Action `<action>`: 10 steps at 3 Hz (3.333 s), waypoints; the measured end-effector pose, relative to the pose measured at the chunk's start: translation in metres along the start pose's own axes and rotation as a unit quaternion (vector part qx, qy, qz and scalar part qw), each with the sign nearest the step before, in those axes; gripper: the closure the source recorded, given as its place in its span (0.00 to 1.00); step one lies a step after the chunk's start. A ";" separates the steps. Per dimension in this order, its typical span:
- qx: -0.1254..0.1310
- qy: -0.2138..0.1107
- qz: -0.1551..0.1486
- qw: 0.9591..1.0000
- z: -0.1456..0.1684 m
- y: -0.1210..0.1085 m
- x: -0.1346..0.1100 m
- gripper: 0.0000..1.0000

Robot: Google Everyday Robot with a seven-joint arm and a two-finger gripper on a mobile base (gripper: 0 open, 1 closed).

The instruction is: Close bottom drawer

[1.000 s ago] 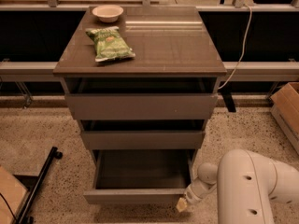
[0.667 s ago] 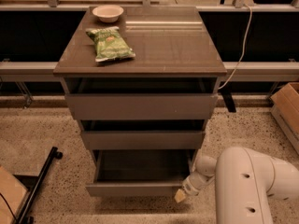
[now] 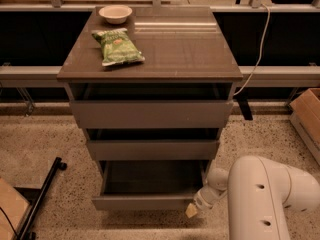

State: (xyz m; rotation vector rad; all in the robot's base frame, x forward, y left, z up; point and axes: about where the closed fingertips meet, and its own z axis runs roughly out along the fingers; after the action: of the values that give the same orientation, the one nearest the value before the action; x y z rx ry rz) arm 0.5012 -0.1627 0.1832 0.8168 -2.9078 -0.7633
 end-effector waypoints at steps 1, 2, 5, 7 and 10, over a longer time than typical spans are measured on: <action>0.034 -0.025 -0.035 0.998 0.000 0.002 -0.017 1.00; 0.093 -0.065 -0.064 0.991 -0.005 -0.016 -0.056 1.00; 0.106 -0.160 -0.078 0.978 -0.010 -0.037 -0.092 1.00; 0.114 -0.201 -0.076 0.970 -0.022 -0.071 -0.126 0.81; 0.110 -0.198 -0.077 0.971 -0.014 -0.067 -0.125 0.03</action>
Offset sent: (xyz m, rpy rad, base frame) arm 0.1569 0.0174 0.0176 -0.1812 -0.5486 0.0109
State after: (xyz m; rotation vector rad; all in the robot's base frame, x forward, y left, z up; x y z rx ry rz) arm 0.6437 -0.1569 0.1772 1.0265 -3.3640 -0.6922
